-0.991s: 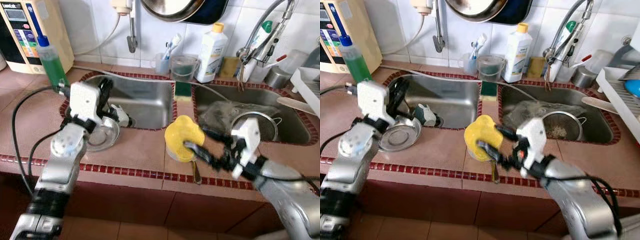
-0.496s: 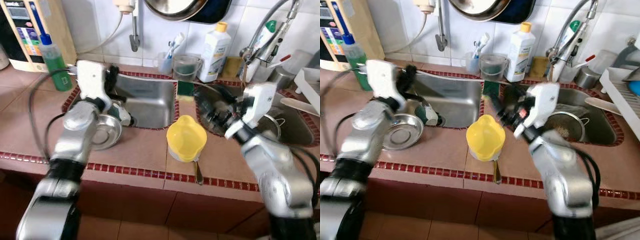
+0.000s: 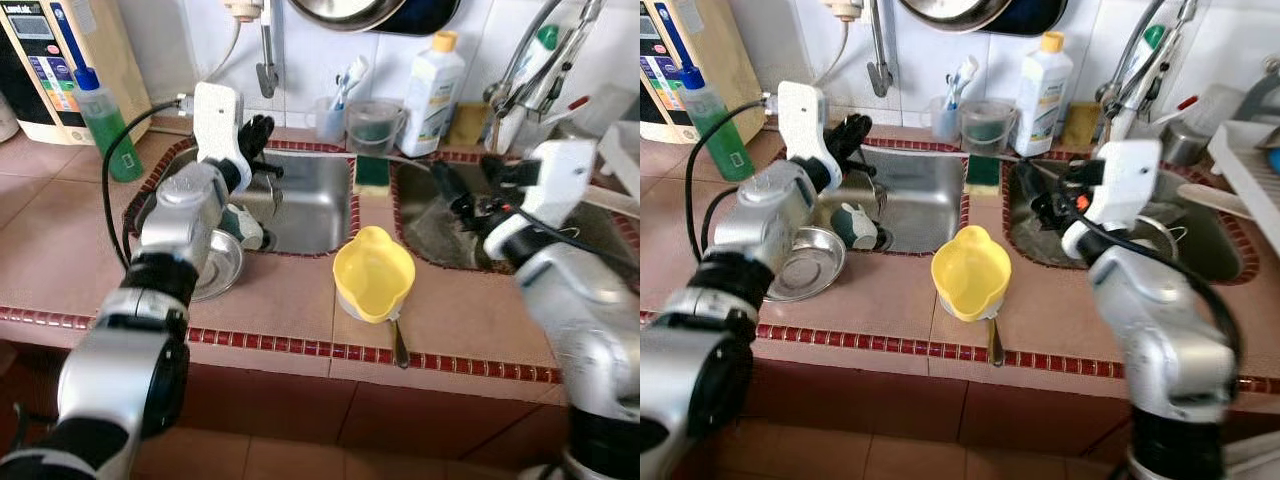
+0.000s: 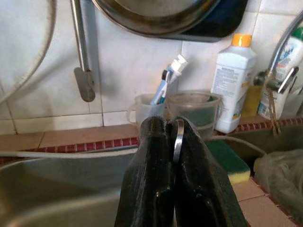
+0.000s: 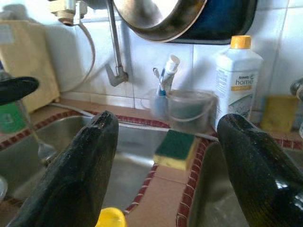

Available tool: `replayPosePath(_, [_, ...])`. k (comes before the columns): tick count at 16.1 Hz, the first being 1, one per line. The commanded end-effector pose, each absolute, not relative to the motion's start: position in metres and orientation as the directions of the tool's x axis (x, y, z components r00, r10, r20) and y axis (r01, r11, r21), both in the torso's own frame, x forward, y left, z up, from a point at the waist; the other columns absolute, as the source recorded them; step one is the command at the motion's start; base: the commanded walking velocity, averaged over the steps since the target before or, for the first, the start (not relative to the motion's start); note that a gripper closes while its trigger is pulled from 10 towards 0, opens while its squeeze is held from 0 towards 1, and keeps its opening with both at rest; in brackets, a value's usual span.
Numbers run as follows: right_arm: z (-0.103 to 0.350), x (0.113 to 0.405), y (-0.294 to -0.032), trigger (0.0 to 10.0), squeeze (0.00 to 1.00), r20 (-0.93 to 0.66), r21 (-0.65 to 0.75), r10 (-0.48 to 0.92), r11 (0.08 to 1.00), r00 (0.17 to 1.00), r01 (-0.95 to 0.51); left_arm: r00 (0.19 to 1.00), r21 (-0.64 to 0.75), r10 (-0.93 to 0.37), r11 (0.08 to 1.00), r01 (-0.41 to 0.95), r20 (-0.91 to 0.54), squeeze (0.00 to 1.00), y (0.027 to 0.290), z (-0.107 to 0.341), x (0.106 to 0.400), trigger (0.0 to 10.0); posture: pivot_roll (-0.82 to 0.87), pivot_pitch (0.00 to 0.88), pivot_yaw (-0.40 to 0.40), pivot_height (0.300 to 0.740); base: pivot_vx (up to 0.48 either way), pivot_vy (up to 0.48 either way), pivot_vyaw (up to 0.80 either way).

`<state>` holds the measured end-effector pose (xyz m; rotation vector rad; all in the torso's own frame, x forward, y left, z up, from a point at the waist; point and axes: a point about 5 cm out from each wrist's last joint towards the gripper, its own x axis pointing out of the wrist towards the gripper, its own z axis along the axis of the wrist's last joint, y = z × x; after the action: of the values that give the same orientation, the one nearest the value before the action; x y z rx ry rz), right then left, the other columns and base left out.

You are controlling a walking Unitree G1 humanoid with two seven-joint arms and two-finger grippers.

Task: Kitchen organization

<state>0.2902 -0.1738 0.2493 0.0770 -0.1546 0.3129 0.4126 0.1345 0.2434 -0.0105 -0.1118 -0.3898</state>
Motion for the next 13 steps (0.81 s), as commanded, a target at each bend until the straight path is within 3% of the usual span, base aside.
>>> replayPosePath(1, [0.252,0.279,-0.180,10.0,0.00,0.142,0.036,0.313,0.946,0.939,-0.321,0.920,0.037,-0.379,0.925,0.377,0.101,0.00,0.140,0.248,0.415,10.0,-0.15,0.099,0.047,0.740,0.000,0.000,0.00])
replayPosePath(8, [0.255,0.219,-0.184,10.0,0.00,0.029,-0.107,0.455,0.887,0.890,-0.449,0.945,0.043,-0.326,0.945,0.325,0.014,0.00,0.144,0.232,0.420,10.0,-0.29,0.191,0.086,0.740,0.000,0.000,0.00])
replayPosePath(13, [0.250,0.192,-0.176,10.0,0.00,-0.019,-0.060,0.539,0.840,0.842,-0.539,0.952,0.009,-0.303,0.953,0.304,-0.031,0.00,0.137,0.220,0.420,10.0,-0.34,0.214,0.110,0.740,0.000,0.000,0.00])
